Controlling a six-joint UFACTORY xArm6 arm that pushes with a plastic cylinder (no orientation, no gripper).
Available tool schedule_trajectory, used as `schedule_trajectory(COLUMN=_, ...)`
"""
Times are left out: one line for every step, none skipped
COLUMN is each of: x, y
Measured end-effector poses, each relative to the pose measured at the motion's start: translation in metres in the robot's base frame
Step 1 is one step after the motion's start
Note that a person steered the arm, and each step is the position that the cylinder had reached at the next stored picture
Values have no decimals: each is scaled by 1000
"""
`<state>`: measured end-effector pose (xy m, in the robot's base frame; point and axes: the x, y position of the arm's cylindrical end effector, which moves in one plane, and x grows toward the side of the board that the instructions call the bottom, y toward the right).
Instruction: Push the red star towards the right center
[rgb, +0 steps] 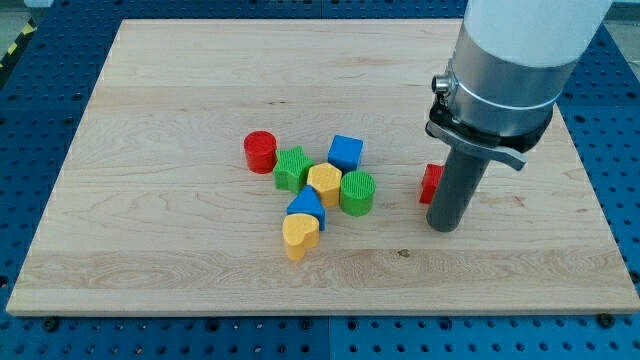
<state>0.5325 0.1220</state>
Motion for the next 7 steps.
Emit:
schedule_trajectory(x=-21, y=-1)
schedule_trajectory(x=-25, y=-3)
schedule_trajectory(x=-42, y=-6)
schedule_trajectory(x=-66, y=-4)
schedule_trajectory(x=-68, y=5)
schedule_trajectory(x=-77, y=11)
schedule_trajectory(x=-88, y=-7)
